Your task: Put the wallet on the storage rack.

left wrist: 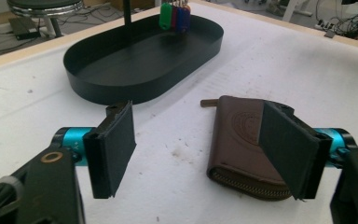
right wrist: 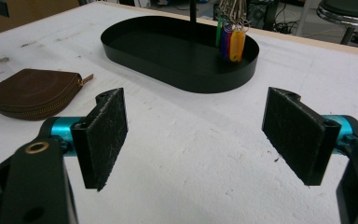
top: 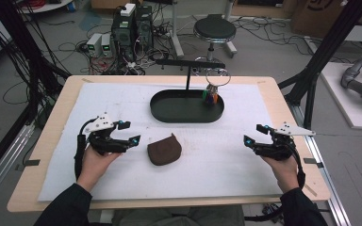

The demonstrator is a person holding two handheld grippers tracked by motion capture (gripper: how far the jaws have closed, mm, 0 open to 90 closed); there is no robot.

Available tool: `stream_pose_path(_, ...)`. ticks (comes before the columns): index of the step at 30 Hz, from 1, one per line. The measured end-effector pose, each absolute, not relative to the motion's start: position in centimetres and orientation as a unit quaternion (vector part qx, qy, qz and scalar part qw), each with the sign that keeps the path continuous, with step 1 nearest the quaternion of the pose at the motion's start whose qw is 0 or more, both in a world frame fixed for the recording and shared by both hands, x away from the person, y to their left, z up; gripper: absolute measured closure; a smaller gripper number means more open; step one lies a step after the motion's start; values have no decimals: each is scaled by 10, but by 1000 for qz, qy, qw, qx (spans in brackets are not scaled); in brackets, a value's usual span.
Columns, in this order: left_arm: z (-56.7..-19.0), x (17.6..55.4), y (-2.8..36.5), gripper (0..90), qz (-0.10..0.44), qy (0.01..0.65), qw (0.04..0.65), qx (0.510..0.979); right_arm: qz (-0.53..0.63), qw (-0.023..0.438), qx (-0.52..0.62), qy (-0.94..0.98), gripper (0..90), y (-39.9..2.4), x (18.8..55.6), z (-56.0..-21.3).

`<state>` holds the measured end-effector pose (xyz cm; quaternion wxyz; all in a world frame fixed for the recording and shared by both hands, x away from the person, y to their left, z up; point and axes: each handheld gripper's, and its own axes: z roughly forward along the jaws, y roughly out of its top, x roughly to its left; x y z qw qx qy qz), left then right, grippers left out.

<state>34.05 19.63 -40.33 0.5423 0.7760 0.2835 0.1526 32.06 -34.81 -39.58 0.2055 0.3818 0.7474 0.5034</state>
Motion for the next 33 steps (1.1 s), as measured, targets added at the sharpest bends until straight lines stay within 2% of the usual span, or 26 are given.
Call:
stream_pose_path(12, -424, 346, 169, 298, 98, 299, 510, 800, 503, 207, 375, 751, 237, -343, 324, -395)
stream_pose_path(28, -443, 359, 158, 302, 49, 335, 459, 821, 502, 208, 371, 753, 243, -344, 323, -396)
stream_pose_path(33, -449, 365, 161, 273, 12, 367, 465, 805, 501, 206, 369, 756, 244, -343, 324, -396)
